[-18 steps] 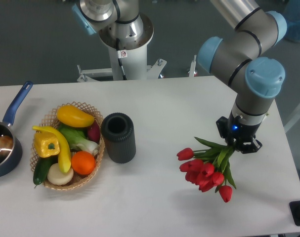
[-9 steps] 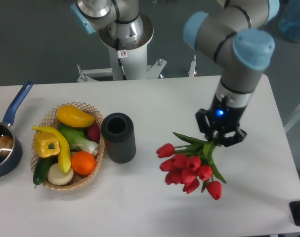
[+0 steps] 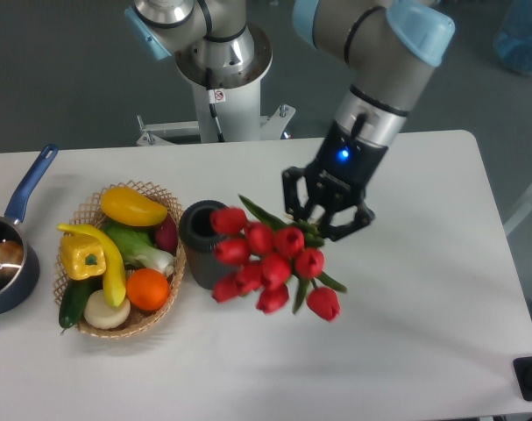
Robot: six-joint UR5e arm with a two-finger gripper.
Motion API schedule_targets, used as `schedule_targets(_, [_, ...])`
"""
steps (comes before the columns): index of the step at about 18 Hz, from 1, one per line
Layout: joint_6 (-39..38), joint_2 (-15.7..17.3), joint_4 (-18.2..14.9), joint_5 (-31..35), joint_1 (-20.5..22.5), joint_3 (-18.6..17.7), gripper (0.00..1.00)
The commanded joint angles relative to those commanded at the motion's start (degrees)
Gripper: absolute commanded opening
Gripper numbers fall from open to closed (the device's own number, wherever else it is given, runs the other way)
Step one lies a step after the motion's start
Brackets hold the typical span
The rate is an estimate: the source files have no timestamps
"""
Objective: Insert the flowers into the vase
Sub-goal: 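Carry the red tulips up and over toward the dark grey vase, then lower the tulip stems into the opening of the dark grey vase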
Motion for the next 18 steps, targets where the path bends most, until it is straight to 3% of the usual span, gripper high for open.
schedule_targets(4, [0.2, 4.0, 0.0, -8.5, 1.1, -6.2, 0.00])
schedule_targets(18, [9.8, 6.8, 0.0, -22.0, 1.1, -13.9, 0.00])
